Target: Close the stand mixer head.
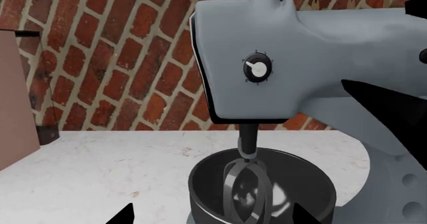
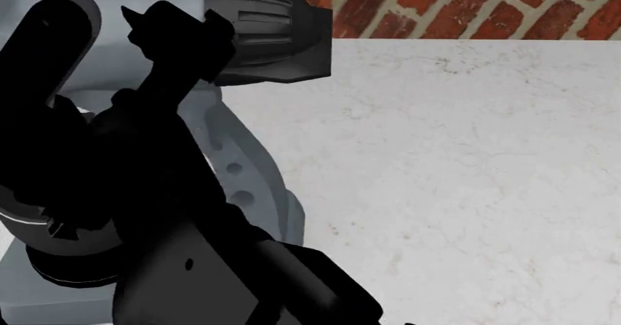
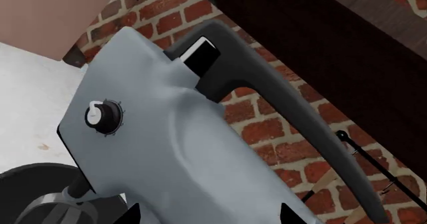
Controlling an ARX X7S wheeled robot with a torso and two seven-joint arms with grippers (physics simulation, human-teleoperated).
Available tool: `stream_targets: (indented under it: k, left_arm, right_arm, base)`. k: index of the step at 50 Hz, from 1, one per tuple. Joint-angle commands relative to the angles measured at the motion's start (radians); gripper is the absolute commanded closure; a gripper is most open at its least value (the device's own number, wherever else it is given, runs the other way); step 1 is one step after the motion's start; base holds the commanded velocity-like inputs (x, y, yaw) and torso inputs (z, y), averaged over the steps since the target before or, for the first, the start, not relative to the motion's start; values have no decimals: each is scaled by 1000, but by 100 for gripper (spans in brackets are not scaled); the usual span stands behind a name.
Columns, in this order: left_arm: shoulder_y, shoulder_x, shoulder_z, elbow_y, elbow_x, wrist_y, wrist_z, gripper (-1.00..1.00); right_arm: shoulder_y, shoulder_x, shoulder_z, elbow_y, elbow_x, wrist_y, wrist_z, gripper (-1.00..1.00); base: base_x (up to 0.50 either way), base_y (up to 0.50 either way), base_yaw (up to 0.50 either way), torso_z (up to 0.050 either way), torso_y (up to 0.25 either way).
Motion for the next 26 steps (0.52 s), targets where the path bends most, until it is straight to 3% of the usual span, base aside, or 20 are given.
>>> stream_targets:
  k: [1, 16, 21, 26]
  left_arm:
    - [13, -9, -5, 0, -2, 18, 1, -100]
    - [8, -13, 18, -8, 7, 27, -2, -100]
    - [8, -16, 21, -9, 6, 30, -3, -100]
    - [3, -11, 39, -13, 16, 30, -3, -100]
  right_arm:
    - [-85, -28, -130, 128, 284, 32, -88, -100]
    - [-96, -7, -109, 79, 305, 50, -48, -100]
    - [-90, -7, -26, -25, 362, 132, -11, -100]
    - [-137, -22, 202, -177, 473, 270, 63, -100]
  base:
    - [0, 0, 0, 0, 0]
    - [2, 1, 1, 0, 0]
    - [2, 0, 0, 0, 0]
    - [0, 0, 1, 0, 0]
